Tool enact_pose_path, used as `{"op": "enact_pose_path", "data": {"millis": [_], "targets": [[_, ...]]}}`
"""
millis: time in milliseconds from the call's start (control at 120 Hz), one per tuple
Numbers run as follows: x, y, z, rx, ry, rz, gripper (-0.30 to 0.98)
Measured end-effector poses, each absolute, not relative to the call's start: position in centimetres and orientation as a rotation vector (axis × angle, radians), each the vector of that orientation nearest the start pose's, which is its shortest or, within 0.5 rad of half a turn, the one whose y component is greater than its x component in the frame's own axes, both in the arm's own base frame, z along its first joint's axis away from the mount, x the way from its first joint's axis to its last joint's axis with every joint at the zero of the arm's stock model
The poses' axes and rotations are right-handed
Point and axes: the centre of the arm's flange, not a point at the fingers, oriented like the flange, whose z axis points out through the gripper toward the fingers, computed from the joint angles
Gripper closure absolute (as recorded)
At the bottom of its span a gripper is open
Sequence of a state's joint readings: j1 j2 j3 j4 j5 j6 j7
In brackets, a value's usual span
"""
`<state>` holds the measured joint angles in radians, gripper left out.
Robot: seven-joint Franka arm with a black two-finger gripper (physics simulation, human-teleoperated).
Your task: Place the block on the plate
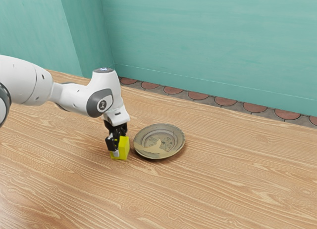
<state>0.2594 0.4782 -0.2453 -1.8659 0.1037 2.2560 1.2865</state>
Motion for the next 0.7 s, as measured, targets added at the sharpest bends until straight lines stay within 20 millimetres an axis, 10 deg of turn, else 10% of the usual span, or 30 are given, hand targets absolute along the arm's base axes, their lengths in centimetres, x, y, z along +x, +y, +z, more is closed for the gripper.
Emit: {"op": "enact_pose_path", "data": {"millis": [342, 700], "targets": [[63.2, 1.6, 30.9, -2.494, 1.923, -0.011, 0.26], [62.9, -6.8, 34.7, -2.371, 2.038, -0.1, 0.26]]}}
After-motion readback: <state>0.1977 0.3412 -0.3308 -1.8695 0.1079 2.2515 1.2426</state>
